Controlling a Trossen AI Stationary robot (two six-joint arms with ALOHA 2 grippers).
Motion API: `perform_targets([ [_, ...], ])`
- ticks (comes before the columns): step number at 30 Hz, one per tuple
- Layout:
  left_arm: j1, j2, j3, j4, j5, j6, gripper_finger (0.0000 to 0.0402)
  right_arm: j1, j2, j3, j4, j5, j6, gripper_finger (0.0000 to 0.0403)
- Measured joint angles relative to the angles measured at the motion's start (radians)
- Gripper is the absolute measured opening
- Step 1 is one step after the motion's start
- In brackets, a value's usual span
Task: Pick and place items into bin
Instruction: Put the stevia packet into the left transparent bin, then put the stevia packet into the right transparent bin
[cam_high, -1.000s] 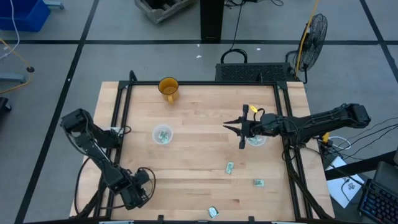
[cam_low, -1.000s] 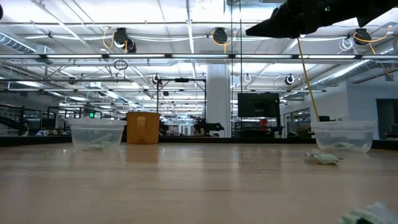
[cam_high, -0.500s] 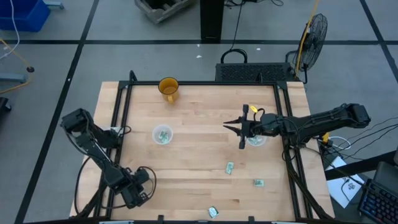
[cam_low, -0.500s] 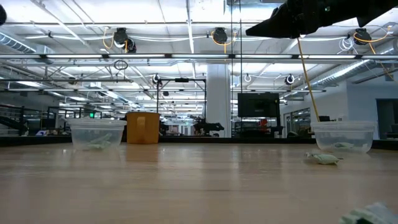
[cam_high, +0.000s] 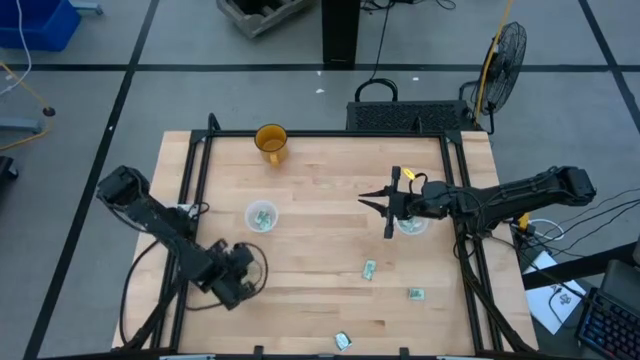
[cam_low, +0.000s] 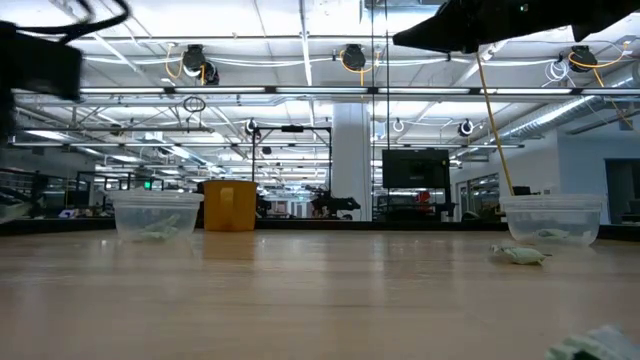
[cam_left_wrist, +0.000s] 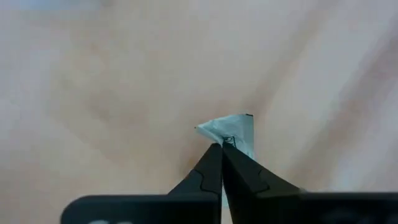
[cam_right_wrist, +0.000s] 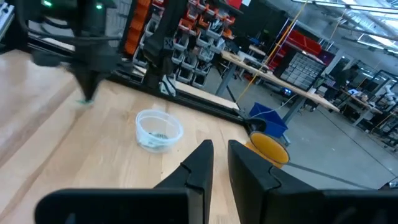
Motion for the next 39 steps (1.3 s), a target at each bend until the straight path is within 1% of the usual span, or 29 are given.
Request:
perform_targets([
  [2, 0.047, -0.025, 0.0, -0.041, -0.051, 0.063, 0.0005, 0.0, 0.0, 0.0, 0.0, 0.0, 0.0, 0.0043],
  [5, 0.122, -0.067, 0.0, -0.092, -0.132, 0.142, 0.0013, 0.0, 0.0, 0.0, 0.0, 0.0, -0.021, 0.0043],
  [8, 0.21, -0.104, 0.001, -0.11, -0.189, 0.243, 0.0023, 0.0, 0.0, 0.0, 0.0, 0.0, -0.045, 0.0043],
  [10, 0.269, -0.126, 0.001, -0.111, -0.205, 0.323, 0.0023, 0.0, 0.0, 0.0, 0.0, 0.0, -0.047, 0.0043],
  [17, 0.453, -0.169, 0.001, -0.098, -0.196, 0.549, 0.0004, 0.0, 0.0, 0.0, 0.0, 0.0, -0.048, 0.0043],
  [22, 0.556, -0.168, 0.002, -0.092, -0.182, 0.647, 0.0027, 0.0, 0.0, 0.0, 0.0, 0.0, -0.048, 0.0043],
  [25, 0.604, -0.167, 0.002, -0.068, -0.123, 0.702, 0.0038, 0.0, 0.0, 0.0, 0.0, 0.0, -0.048, 0.0043],
  [28, 0.634, -0.167, 0.002, -0.046, -0.059, 0.777, 0.0043, 0.0, 0.0, 0.0, 0.0, 0.0, -0.048, 0.0043],
  [31, 0.648, -0.167, 0.002, -0.011, -0.039, 0.856, 0.0044, 0.0, 0.0, 0.0, -0.001, 0.0, -0.049, 0.0043],
  [34, 0.657, -0.167, 0.003, 0.014, -0.04, 0.903, 0.0044, 0.0, 0.0, 0.0, -0.001, 0.0, -0.049, 0.0043],
  [39, 0.667, -0.167, 0.003, 0.046, -0.088, 0.906, 0.0045, 0.0, 0.0, 0.0, -0.001, 0.0, -0.048, 0.0043],
])
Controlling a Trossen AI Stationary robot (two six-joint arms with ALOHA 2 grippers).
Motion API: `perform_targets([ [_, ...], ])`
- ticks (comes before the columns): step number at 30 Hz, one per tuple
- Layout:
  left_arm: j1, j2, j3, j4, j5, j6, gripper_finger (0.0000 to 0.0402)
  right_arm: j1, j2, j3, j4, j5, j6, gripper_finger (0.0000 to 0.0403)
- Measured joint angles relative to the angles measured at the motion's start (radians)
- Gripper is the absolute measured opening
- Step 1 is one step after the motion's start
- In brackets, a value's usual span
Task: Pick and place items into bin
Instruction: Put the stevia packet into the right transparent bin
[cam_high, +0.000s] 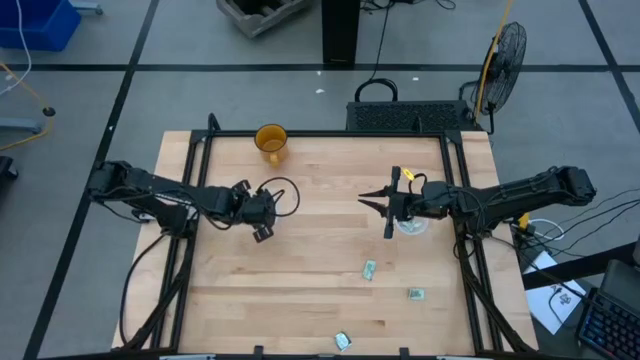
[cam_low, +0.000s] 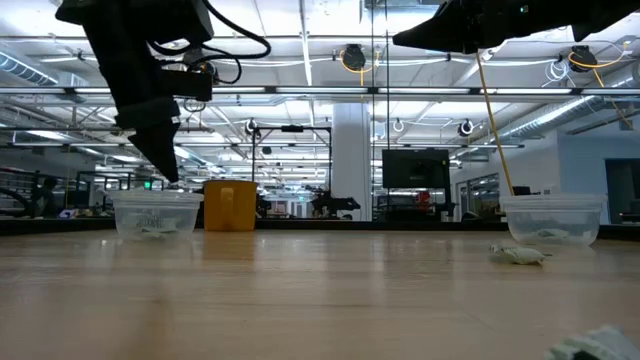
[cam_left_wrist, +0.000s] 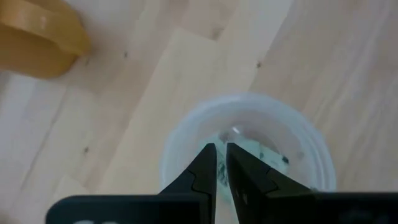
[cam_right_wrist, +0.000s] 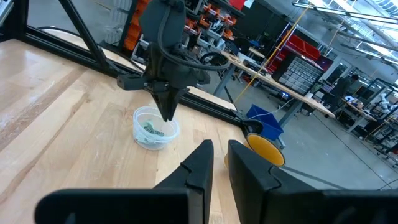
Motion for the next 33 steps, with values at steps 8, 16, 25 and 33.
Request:
perform_targets([
  [8, 0.0, 0.0, 0.0, 0.114, -0.025, 0.003, 0.0044, 0.0, 0.0, 0.0, -0.006, 0.0, -0.056, 0.0043],
  [16, 0.0, 0.0, 0.0, 0.353, -0.025, 0.134, 0.0044, 0.024, 0.0, 0.0, -0.042, -0.002, -0.134, 0.0043],
  [25, 0.0, 0.0, 0.0, 0.476, -0.025, 0.273, 0.0044, 0.12, 0.0, 0.0, -0.051, -0.003, -0.041, 0.0043],
  [33, -0.004, 0.0, 0.0, 0.476, -0.025, 0.273, 0.0044, 0.232, 0.027, -0.001, -0.203, -0.107, -0.15, 0.0043],
])
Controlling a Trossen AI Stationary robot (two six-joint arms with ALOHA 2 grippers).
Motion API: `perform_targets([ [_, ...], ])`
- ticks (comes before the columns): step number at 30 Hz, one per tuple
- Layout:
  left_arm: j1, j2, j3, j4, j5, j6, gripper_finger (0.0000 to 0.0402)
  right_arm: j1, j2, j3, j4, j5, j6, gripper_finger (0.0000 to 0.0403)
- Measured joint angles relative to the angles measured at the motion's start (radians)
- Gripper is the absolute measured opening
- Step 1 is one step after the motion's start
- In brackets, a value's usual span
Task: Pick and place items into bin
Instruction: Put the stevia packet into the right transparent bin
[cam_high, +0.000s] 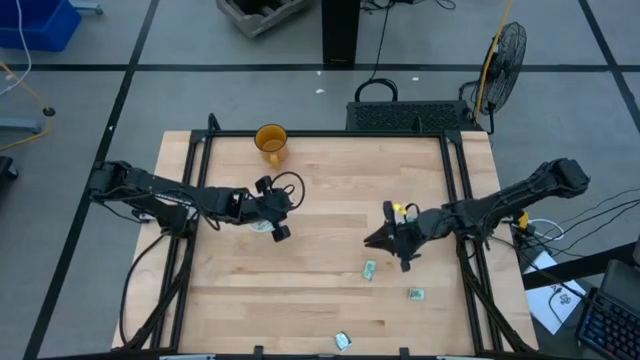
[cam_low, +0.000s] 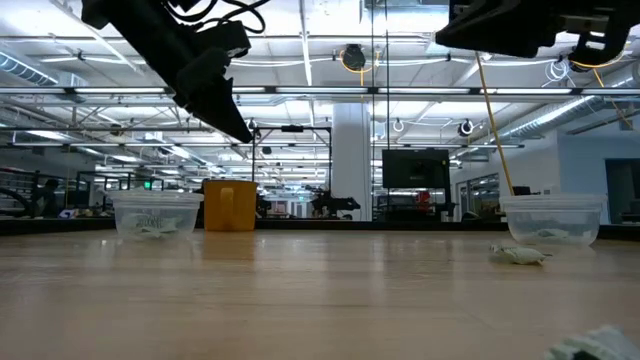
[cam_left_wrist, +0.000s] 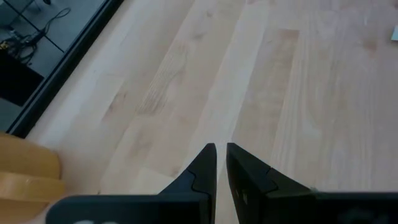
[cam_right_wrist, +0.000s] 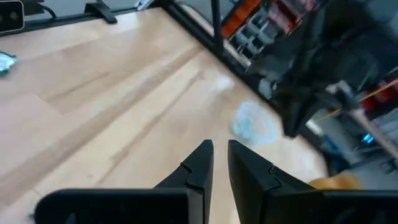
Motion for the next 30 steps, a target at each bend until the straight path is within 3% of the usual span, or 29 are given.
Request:
perform_targets([
  [2, 0.0, 0.0, 0.0, 0.002, 0.0, 0.0, 0.0044, 0.009, 0.02, 0.0, 0.0, -0.007, 0.054, 0.0043],
  [6, 0.001, 0.0, 0.0, 0.011, 0.0, 0.0, 0.0044, 0.002, 0.092, 0.006, -0.011, -0.134, 0.177, 0.0045],
  [11, 0.001, 0.0, 0.0, 0.043, -0.001, 0.002, 0.0044, -0.011, 0.211, 0.006, -0.049, -0.228, 0.292, 0.0072],
  [20, 0.005, 0.0, 0.0, 0.062, -0.002, 0.022, 0.0044, -0.011, 0.41, 0.006, -0.037, -0.262, 0.37, 0.0139],
  [30, 0.008, 0.0, 0.0, 0.062, -0.002, 0.059, 0.0044, -0.018, 0.549, 0.008, 0.004, -0.261, 0.391, 0.0156],
])
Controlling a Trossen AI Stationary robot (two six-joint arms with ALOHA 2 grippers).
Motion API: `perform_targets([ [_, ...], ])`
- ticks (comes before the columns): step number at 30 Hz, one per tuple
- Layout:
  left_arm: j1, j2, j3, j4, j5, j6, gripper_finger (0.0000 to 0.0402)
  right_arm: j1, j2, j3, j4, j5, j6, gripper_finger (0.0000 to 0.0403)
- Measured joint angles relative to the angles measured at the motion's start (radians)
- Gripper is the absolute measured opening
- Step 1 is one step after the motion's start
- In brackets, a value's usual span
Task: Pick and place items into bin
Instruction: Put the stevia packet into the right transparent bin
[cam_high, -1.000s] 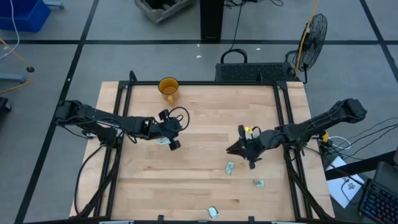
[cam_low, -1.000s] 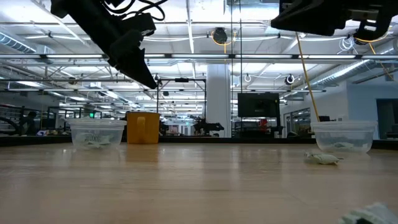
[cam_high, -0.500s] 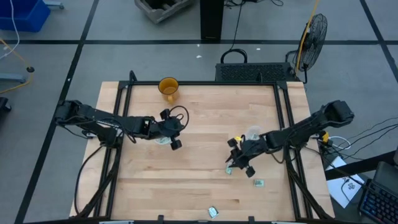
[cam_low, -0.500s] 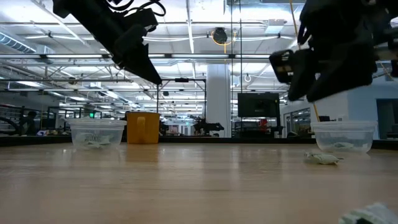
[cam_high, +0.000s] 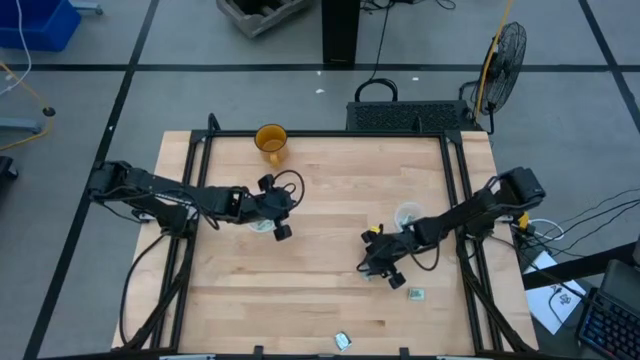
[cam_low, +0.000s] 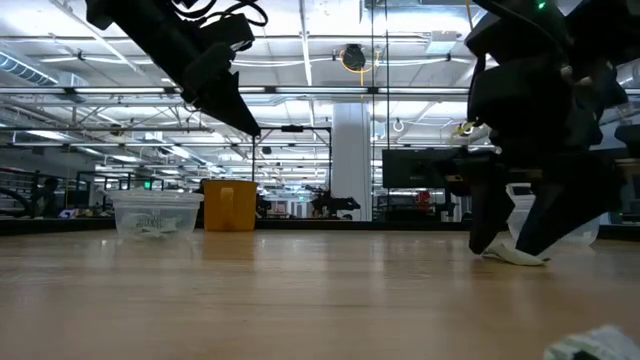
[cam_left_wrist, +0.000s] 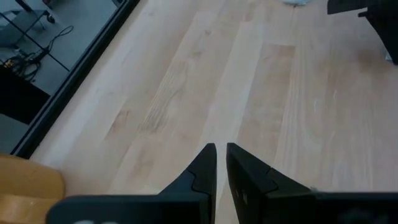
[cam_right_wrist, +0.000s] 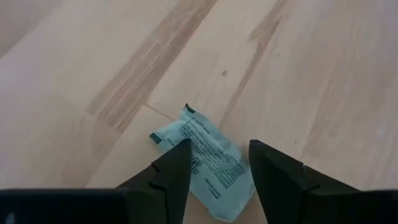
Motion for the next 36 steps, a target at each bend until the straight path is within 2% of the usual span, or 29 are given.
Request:
perform_targets([
  [5, 0.0, 0.0, 0.0, -0.002, 0.0, 0.0, 0.0044, -0.01, 0.002, 0.0, -0.012, 0.0, -0.001, 0.0133],
  [12, 0.0, 0.0, 0.0, -0.002, 0.0, 0.007, 0.0044, -0.029, 0.002, 0.0, -0.014, 0.005, -0.008, 0.0064],
  [18, 0.0, 0.0, 0.0, -0.003, 0.0, 0.007, 0.0044, -0.034, -0.046, -0.004, -0.024, 0.104, -0.04, 0.0014],
  [22, 0.0, 0.0, 0.0, -0.009, 0.0, 0.009, 0.0044, -0.033, -0.118, -0.004, -0.035, 0.152, -0.045, 0.0004],
  [27, 0.0, 0.0, 0.0, -0.008, 0.0, 0.023, 0.0044, -0.033, -0.26, -0.004, -0.14, 0.292, -0.037, 0.0015],
  [31, 0.002, 0.0, 0.0, -0.008, 0.0, 0.024, 0.0044, -0.033, -0.417, -0.003, -0.366, 0.505, -0.02, 0.0017],
  [34, 0.002, 0.0, 0.0, -0.008, 0.001, 0.024, 0.0044, -0.035, -0.535, -0.003, -0.565, 0.643, 0.1, 0.0017],
  [36, 0.002, 0.0, 0.0, -0.008, 0.001, 0.024, 0.0044, -0.039, -0.606, -0.003, -0.687, 0.662, 0.218, 0.0017],
])
